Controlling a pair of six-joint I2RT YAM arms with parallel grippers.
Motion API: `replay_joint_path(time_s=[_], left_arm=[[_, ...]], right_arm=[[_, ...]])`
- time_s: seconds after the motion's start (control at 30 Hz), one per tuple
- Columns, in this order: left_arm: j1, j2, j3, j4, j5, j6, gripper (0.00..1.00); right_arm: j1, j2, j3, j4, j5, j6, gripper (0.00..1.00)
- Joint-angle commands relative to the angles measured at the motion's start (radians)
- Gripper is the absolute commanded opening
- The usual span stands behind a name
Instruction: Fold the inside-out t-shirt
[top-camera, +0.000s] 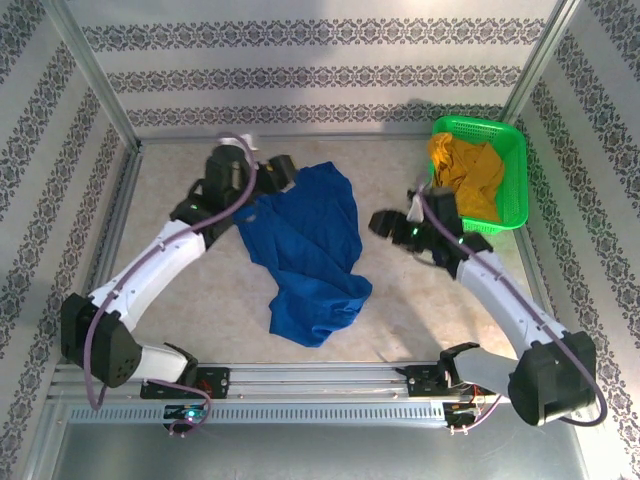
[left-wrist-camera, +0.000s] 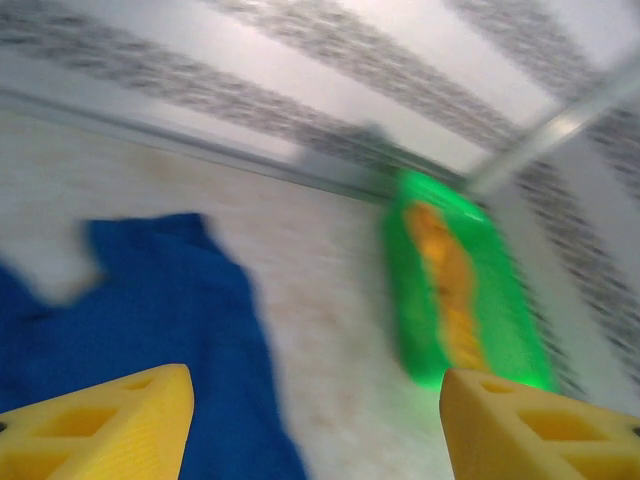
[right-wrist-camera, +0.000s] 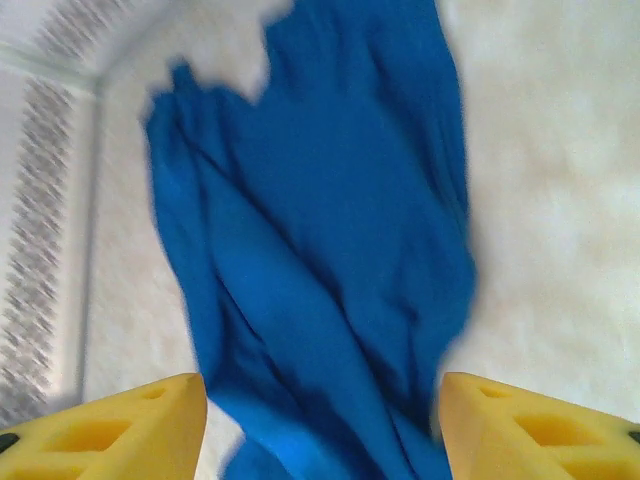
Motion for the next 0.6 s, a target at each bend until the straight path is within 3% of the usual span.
replay_joint_path(time_s=[0.0,0.13,0.3,0.57], left_arm=[[0.125,0.1,0.014,-0.19,-0.011,0.021,0.67],[0.215,0.277,0.131,-0.275,0.016,0.082,0.67],[0.241,0.497,0.342,-0.4,-0.001,0.153,0.67],[0.248,0.789,0.745,-0.622,-0.183,0.269,0.69]], right_arm=[[0.078,-0.073,-0.128,-0.059,0.108,0.069,0.65],[0.171,-0.091,-0.249,0.009,0.163,0.154,0.67],[0.222,-0.04,-0.263,0.058,0.15,0.184,0.68],[0.255,0.038,-0.25,0.084,0.152,0.192,0.68]])
